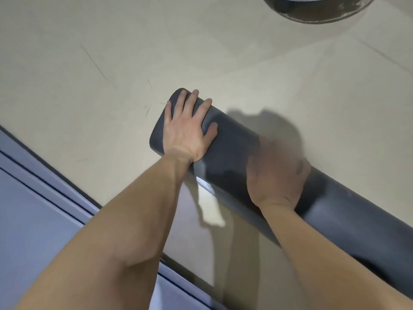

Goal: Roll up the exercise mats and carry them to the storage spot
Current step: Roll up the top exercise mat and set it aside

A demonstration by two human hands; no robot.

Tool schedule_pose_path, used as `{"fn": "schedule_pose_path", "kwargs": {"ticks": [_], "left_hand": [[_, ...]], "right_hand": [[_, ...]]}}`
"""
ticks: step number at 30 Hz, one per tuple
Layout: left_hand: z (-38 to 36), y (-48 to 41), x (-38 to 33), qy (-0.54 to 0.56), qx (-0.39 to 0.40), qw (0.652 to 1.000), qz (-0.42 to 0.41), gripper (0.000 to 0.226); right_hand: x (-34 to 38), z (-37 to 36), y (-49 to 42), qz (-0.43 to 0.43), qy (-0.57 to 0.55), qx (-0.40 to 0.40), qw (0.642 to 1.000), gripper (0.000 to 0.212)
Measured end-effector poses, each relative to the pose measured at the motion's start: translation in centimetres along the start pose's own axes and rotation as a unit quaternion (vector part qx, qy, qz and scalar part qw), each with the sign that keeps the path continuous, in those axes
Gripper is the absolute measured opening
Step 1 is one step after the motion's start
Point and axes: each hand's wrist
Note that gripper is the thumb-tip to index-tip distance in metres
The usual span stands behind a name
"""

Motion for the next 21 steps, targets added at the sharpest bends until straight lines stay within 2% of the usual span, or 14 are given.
{"fn": "schedule_pose_path", "kwargs": {"ticks": [3,8,12,15,17,19,21], "left_hand": [[0.0,0.1,0.0,0.0,0.002,1.0,-0.002,0.064],[0.8,0.5,-0.6,-0.025,0.003,1.0,-0.002,0.066],[0.1,3.6,-5.5,0.029,-0.005,0.999,-0.03,0.06],[-1.0,3.9,-7.0,0.023,-0.027,0.999,-0.02,0.055],[-1.4,3.1,-6.7,0.01,-0.015,1.0,-0.011,0.054],[-1.5,3.3,-6.8,-0.004,-0.007,1.0,-0.012,0.056],[-1.3,3.6,-7.2,-0.01,-0.005,1.0,-0.013,0.058]], "right_hand": [[0.0,0.7,0.9,0.016,-0.006,0.027,0.999,0.068],[-0.3,-1.2,0.6,0.042,0.039,0.014,0.998,0.068],[-0.5,-1.6,0.2,0.04,0.025,0.025,0.999,0.068],[-0.9,-0.2,0.1,0.07,-0.008,0.048,0.996,0.071],[-3.3,1.0,1.3,0.039,-0.024,0.04,0.998,0.073],[-7.2,1.6,3.9,-0.032,-0.002,0.022,0.999,0.071],[-10.1,1.3,5.8,-0.055,0.033,0.028,0.998,0.07]]}}
Point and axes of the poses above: each hand's wrist, its own y-axis away from the middle knuckle, its own z-axis out of the back of the hand, x = y × z, and after that the axes turned 1 degree about z, right-handed
